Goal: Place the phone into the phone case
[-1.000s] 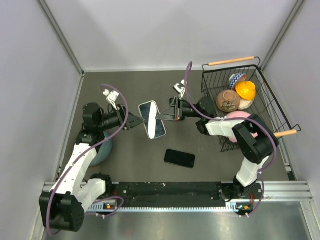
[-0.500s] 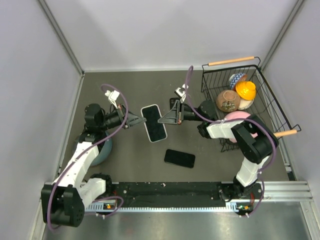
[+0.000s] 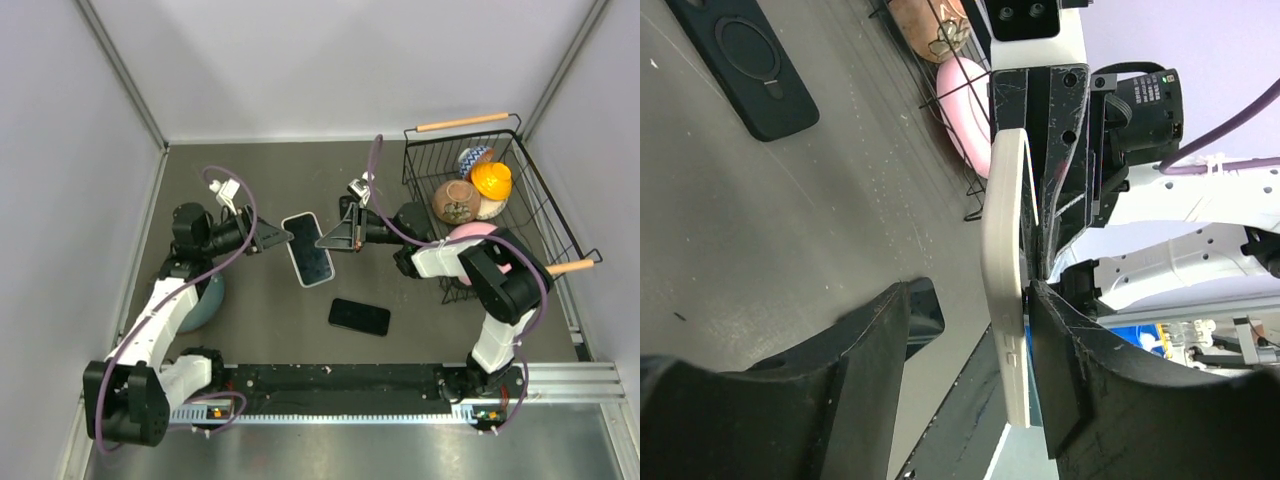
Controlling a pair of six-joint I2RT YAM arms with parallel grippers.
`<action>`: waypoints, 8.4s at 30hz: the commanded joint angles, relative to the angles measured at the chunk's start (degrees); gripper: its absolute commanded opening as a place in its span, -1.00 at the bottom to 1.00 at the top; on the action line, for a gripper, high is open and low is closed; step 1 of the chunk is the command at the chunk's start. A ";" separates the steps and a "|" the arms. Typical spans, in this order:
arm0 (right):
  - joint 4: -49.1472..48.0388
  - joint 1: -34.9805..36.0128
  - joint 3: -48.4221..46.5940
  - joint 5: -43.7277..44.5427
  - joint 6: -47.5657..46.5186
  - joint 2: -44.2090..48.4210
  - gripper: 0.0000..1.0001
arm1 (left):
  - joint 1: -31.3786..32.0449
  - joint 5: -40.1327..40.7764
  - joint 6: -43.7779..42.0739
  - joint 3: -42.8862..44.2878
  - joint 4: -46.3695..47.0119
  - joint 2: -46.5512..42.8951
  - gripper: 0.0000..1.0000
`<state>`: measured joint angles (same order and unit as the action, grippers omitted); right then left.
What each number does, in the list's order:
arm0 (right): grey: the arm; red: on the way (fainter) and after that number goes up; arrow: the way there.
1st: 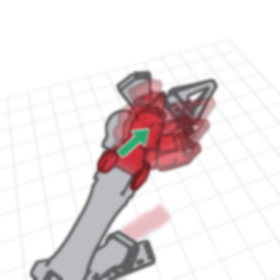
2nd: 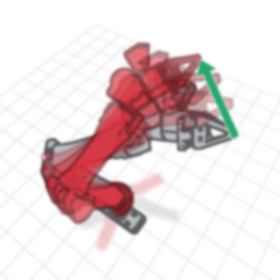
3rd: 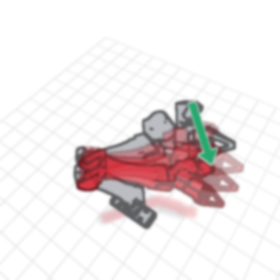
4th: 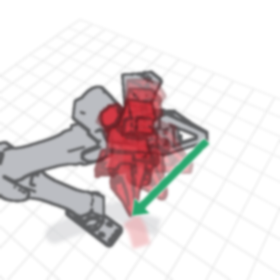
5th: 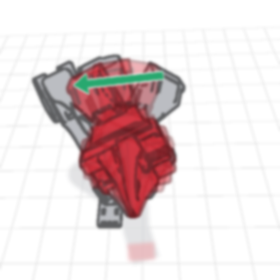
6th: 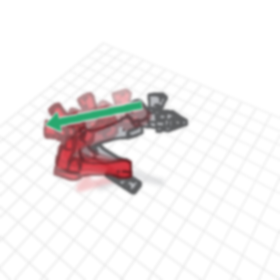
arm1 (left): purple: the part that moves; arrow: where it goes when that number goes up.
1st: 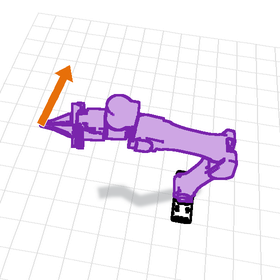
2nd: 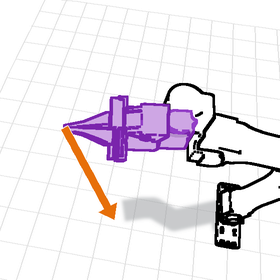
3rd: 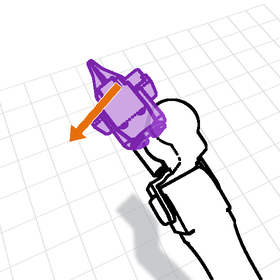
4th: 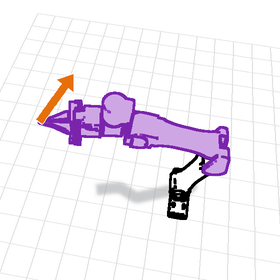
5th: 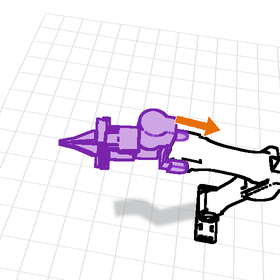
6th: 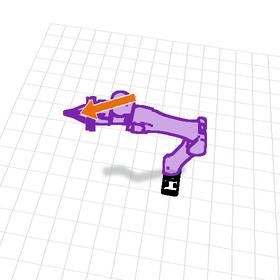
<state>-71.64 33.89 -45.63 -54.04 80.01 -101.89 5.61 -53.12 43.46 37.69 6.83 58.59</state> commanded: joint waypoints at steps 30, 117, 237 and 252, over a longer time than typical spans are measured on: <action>-10.54 -2.25 -2.01 9.57 0.67 -3.93 -1.00 | 7.58 0.30 4.79 -7.90 7.76 1.97 -1.00; 83.06 4.96 1.33 40.16 -42.92 50.12 0.97 | -1.83 23.75 -31.77 40.18 -44.62 49.52 -0.47; 96.78 1.00 -41.92 54.41 -63.04 -14.67 -0.06 | -3.94 22.89 -15.69 4.14 -26.78 -0.67 0.69; 72.95 1.44 -16.60 33.55 -51.96 7.22 -0.15 | 4.22 13.13 -6.90 11.07 -13.16 16.99 0.50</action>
<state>10.09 34.63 -65.76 -15.79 24.21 -99.31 6.28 -36.71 33.78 43.77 -13.32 71.61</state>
